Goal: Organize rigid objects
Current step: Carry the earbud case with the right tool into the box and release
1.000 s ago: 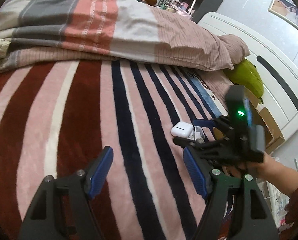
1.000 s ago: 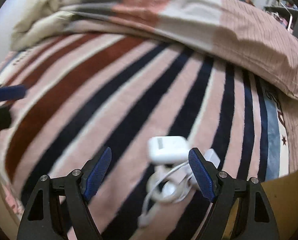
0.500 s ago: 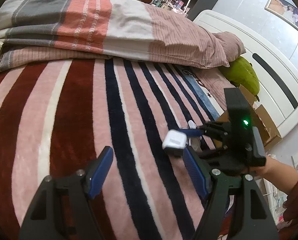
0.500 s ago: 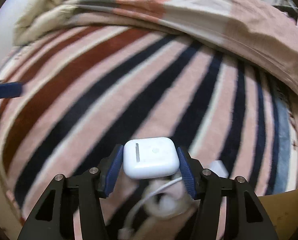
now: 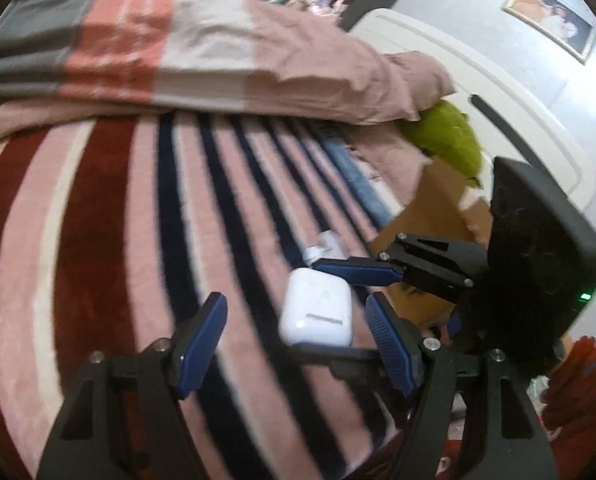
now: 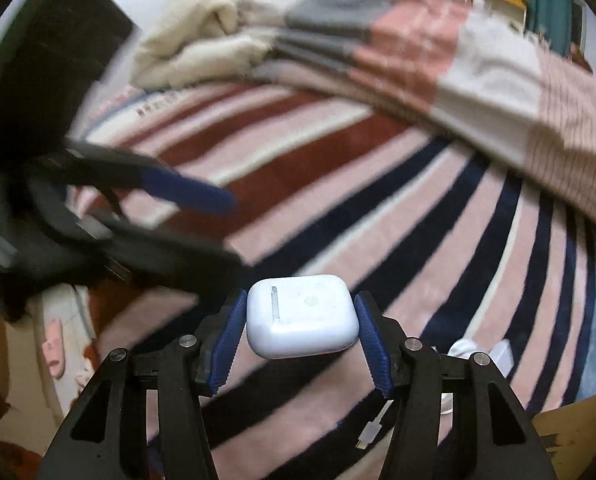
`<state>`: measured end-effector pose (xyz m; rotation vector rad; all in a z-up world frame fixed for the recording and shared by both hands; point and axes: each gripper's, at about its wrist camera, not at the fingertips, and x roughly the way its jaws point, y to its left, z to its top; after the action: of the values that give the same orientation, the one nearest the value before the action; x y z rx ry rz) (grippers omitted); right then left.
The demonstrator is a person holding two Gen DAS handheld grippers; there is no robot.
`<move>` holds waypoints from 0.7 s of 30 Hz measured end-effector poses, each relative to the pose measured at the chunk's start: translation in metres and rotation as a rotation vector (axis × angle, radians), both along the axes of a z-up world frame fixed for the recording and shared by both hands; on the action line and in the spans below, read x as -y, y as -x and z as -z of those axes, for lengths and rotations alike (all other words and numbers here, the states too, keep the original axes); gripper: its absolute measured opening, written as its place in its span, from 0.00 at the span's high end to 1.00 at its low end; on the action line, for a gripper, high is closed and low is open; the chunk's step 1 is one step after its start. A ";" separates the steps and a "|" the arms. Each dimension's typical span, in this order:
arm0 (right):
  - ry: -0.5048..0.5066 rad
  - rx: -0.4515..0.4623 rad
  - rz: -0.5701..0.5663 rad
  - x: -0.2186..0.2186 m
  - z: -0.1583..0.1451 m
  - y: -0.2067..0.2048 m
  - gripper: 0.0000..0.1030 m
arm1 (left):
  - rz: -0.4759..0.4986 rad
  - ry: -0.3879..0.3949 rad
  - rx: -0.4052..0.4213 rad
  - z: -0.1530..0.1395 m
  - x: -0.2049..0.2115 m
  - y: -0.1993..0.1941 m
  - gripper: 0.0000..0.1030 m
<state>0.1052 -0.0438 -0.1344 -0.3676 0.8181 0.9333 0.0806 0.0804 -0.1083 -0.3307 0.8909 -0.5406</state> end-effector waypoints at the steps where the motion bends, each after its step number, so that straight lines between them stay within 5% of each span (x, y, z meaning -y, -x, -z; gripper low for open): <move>1: -0.021 0.030 -0.002 0.004 -0.014 0.007 0.50 | 0.017 0.011 0.010 -0.006 0.005 0.000 0.36; 6: -0.070 0.151 0.014 0.025 -0.061 0.030 0.50 | 0.120 0.046 0.068 -0.047 0.043 -0.003 0.64; 11: -0.084 0.243 0.097 0.068 -0.093 0.038 0.50 | 0.208 0.006 0.118 -0.080 0.097 -0.015 0.64; 21: -0.079 0.196 0.338 0.196 -0.114 0.017 0.50 | 0.474 -0.063 0.041 -0.094 0.244 -0.066 0.63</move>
<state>0.0880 -0.2399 -0.0206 -0.2379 0.6370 0.6012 0.1467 -0.1641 -0.0141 -0.0462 0.9478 -0.9504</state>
